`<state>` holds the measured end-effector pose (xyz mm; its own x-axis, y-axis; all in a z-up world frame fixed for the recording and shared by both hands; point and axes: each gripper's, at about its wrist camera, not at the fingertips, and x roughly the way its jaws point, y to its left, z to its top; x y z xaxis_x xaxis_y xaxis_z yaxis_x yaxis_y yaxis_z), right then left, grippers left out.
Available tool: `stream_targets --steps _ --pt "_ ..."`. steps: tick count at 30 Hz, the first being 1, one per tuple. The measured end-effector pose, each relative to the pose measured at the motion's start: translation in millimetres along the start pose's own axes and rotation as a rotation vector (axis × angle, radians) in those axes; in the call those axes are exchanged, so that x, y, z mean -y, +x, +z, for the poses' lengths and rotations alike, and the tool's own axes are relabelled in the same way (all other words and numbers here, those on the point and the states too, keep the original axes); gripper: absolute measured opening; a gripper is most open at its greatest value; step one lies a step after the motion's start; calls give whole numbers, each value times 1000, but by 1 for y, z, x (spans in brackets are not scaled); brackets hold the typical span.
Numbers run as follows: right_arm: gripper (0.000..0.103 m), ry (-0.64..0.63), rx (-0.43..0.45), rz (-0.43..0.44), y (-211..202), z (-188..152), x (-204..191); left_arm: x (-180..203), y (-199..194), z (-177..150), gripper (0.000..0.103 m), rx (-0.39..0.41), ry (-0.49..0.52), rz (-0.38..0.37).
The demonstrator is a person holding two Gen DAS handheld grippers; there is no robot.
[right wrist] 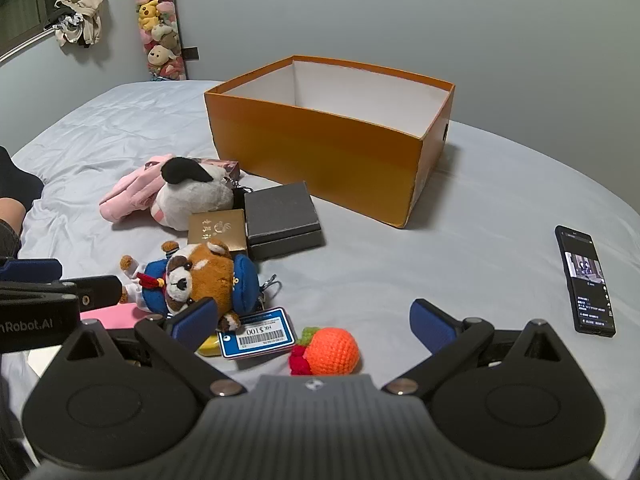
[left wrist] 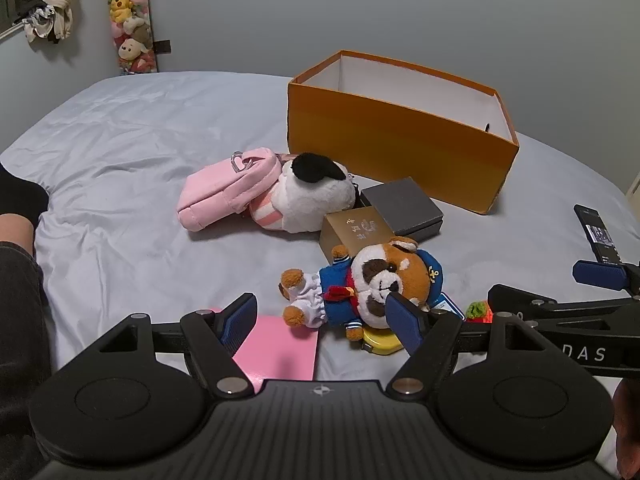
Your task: Organize objects
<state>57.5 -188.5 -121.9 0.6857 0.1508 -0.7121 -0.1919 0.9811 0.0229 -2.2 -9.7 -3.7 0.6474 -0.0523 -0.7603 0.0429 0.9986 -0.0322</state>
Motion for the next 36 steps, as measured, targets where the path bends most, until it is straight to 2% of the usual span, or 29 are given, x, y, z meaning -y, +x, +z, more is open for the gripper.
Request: stream_targets --steps 22,36 --pt "102 8 -8 -1 0 -2 3 0 1 -4 86 -17 -5 -1" --pt "102 21 -28 -24 5 -8 16 -13 6 -39 86 -92 -53 22"
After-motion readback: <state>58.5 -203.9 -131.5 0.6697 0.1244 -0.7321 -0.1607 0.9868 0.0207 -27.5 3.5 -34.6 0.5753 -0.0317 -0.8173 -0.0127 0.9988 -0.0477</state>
